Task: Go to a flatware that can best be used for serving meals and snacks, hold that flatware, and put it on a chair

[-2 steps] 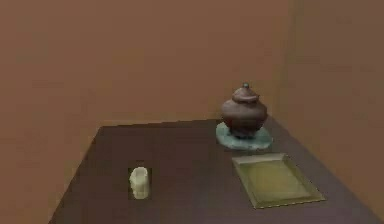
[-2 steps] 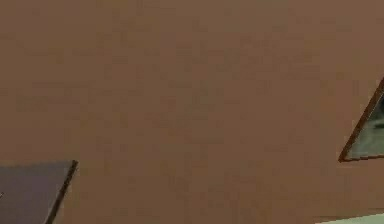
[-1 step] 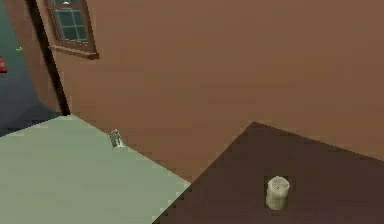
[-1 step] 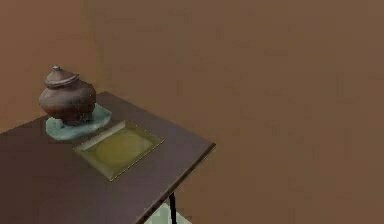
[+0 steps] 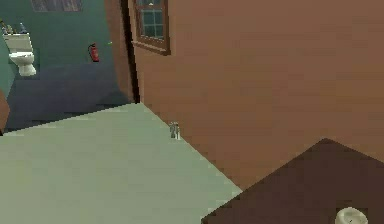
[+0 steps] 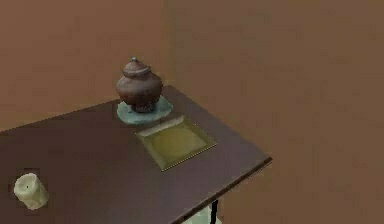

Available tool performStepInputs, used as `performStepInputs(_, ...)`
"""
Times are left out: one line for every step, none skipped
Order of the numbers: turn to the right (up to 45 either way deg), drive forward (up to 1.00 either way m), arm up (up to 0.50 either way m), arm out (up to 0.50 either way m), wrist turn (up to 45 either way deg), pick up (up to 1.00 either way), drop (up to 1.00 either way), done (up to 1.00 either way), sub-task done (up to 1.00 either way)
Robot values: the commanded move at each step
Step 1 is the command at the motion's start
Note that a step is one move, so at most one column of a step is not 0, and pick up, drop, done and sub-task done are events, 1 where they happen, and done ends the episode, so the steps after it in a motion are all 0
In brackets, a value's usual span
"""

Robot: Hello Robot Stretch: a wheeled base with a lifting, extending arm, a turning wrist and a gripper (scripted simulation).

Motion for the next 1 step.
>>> performStepInputs(0.0, 0.0, 0.5, 0.0, 0.0, 0.0, 0.0, 0.0, 0.0)
